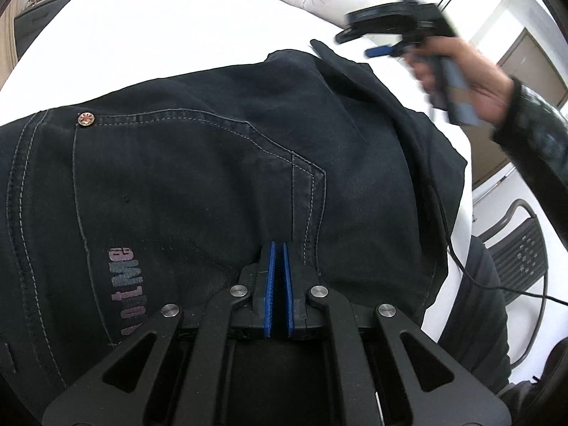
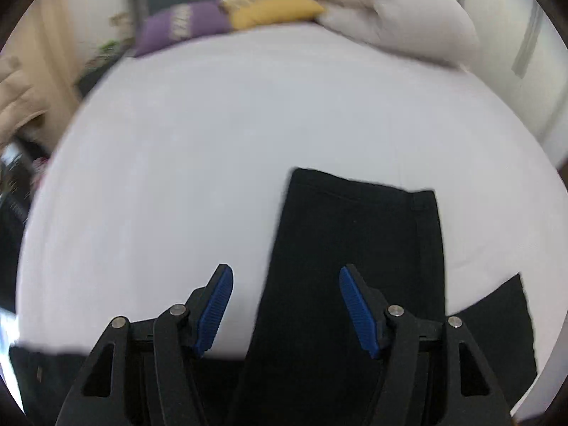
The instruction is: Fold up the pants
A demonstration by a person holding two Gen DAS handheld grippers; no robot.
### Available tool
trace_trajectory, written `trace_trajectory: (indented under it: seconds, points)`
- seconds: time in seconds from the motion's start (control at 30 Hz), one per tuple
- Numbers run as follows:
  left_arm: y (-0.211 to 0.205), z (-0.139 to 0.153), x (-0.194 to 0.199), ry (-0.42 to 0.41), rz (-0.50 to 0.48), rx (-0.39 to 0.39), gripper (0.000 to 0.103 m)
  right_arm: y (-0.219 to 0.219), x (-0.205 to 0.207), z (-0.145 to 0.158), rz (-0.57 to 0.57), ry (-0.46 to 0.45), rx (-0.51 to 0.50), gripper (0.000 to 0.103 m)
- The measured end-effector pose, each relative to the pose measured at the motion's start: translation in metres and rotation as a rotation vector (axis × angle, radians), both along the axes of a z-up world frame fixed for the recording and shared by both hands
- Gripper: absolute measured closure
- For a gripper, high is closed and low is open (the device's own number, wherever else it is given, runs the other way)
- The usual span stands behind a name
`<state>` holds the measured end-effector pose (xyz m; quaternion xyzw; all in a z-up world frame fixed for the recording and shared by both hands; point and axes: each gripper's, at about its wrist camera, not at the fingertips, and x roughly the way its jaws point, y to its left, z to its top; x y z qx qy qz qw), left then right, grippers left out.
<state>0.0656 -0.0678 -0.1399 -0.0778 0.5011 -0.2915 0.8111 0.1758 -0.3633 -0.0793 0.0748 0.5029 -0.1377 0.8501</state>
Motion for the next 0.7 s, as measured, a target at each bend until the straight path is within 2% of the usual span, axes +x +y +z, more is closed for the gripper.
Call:
trace_trajectory:
  seconds: [0.13,0.2,0.27,0.3,0.33,0.4,0.47,0.57,0.63,0.7]
  points:
    - [0.002,-0.002,0.002,0.007,0.002,-0.017,0.098,-0.017,0.028,-0.048,-0.086,0.125,0.026,0.036]
    - [0.005,-0.002,0.002,0.008,0.003,-0.022,0.098,-0.016,0.030,-0.050,-0.064,0.087,-0.009,0.040]
    - [0.006,-0.002,0.001,0.006,0.003,-0.022,0.098,-0.011,0.032,-0.047,0.006,0.064,-0.026,0.073]
    - [0.006,-0.002,0.001,0.005,0.003,-0.019,0.098,-0.010,0.033,-0.046,0.018,0.068,-0.040,0.080]
    - [0.006,-0.002,0.000,0.003,0.003,-0.016,0.098,-0.015,0.033,-0.044,0.018,0.073,-0.047,0.092]
    - [0.008,-0.002,-0.001,-0.001,0.004,-0.010,0.098,-0.029,0.029,-0.040,0.000,0.060,0.003,0.098]
    - [0.008,-0.002,-0.002,-0.004,0.005,-0.007,0.098,-0.047,0.012,-0.023,-0.056,0.002,0.054,0.100]
    - [0.007,-0.001,-0.003,-0.008,0.006,-0.004,0.098,-0.082,-0.039,0.017,-0.127,-0.163,0.160,0.100]
    - [0.004,0.001,-0.005,-0.012,0.007,0.000,0.098,-0.116,-0.096,0.042,-0.216,-0.291,0.252,0.100]
    - [0.002,0.003,-0.006,-0.014,0.008,0.003,0.098,-0.143,-0.157,0.052,-0.315,-0.389,0.321,0.100]
